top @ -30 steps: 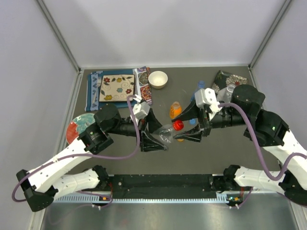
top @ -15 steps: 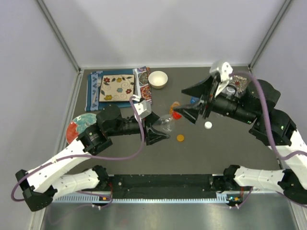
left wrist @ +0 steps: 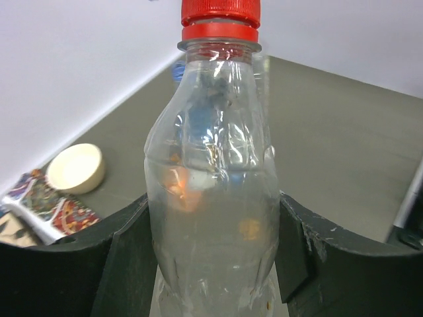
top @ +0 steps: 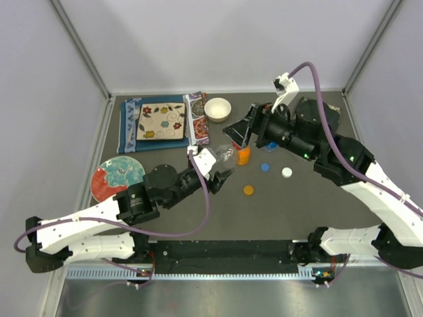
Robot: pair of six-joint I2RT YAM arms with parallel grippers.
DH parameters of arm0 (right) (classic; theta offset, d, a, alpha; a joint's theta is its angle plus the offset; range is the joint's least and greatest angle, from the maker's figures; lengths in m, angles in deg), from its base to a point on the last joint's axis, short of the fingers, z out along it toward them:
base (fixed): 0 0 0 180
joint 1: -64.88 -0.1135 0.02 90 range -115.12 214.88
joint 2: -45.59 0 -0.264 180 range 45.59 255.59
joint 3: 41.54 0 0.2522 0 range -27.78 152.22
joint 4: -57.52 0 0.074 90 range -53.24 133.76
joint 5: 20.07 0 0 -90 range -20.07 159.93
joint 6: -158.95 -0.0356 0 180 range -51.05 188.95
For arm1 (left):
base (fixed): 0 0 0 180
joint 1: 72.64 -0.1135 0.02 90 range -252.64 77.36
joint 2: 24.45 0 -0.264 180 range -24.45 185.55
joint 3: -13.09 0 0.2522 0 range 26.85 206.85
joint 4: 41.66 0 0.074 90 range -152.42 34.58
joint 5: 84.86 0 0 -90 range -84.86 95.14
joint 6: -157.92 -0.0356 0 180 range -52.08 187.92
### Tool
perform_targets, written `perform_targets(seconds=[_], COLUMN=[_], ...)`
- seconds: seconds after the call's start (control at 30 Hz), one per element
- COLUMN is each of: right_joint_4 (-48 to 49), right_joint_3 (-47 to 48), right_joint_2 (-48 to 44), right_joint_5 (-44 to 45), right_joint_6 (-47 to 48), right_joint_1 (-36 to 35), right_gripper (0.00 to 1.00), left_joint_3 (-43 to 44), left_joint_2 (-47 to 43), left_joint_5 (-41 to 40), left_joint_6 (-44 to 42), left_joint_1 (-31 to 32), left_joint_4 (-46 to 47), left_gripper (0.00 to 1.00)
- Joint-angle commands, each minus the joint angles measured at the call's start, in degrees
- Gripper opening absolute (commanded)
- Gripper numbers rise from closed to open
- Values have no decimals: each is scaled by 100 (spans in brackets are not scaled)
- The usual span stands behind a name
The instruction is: Unscrew the bottle caps
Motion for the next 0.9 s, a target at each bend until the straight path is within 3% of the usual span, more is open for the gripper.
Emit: perform_targets(seconds=[0.0, 0.17, 0.87], right_joint_4=[-80, -98, -36], right_joint_3=[193, 105, 26], right_joint_2=[-2, 69, 359], right_joint_5=[151, 28, -51], right_joint_6=[-335, -397, -300], right_joint_1=[32, 23, 23], right_gripper=[77, 75, 50], left_joint_3=[-88, -124, -264], left_joint_2=[46, 108, 38], left_joint_5=[-1612, -1929, -2034], left_joint_6=[-397, -512, -529], left_joint_1=[219, 290, 299], left_joint_4=[697, 838, 952], left_gripper=[33, 31, 31])
